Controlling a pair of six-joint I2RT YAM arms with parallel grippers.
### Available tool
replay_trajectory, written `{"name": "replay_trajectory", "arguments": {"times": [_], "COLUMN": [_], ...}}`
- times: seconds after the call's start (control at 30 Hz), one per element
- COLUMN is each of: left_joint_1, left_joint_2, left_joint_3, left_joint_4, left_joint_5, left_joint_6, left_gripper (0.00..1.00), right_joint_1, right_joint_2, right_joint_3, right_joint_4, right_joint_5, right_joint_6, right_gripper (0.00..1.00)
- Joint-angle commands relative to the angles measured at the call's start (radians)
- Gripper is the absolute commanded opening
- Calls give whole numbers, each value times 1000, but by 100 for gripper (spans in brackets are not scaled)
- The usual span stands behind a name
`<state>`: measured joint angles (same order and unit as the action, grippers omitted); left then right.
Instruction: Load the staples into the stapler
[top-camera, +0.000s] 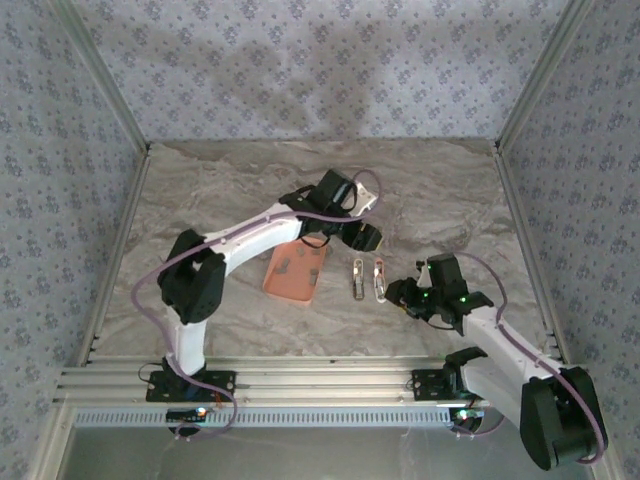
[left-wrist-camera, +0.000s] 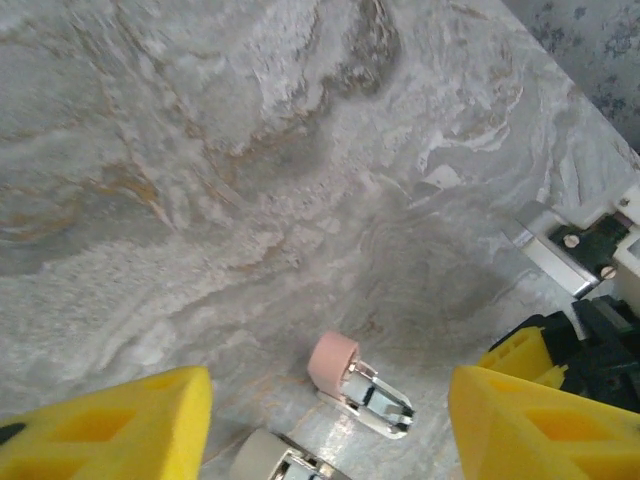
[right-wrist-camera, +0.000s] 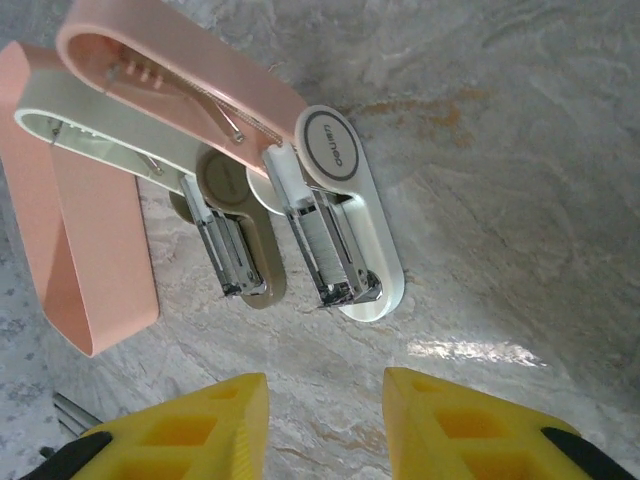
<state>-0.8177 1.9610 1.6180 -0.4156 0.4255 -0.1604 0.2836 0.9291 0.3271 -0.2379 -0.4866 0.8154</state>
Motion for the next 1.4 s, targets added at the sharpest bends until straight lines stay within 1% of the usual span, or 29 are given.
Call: {"name": "replay_trajectory", "arguments": {"times": [0.0,0.23,0.3,0.5,0.77,0.9,1.17,1.37], "left_joint_1": [-13,-56,-65,-87,-92,-93,-101,-111], "left_joint_2": [56,169,207,296,344,370,393,402], "left_joint_3": [105,259,313,433,467,495,526,540], "left_joint_4": [-161,-248,-287,-354,-375,-397,-428,-449], "left_joint_5": [47,56,62,59,12,32,35,12], "left_joint_6": [48,68,69,65,39,36,39,53], "left_gripper": [60,58,56,53,52,50,49,50], "right_joint_1": [1,-1,0,-3,-6,-8,-10,-12], "right_joint_2": [-9,9,19,61,108,114,147,155], "right_joint_3": [-37,-79,-84,-90,-91,-92,-91,-90], "right_joint_4": [59,126,143,175,195,197,222,227], "right_joint_5": [-33,-64,-77,-83,-69,-48,-39,-30], "right_joint_6": [66,100,103,108,107,104,102,105], "right_gripper": [36,34,34,33,30,29,27,26]}}
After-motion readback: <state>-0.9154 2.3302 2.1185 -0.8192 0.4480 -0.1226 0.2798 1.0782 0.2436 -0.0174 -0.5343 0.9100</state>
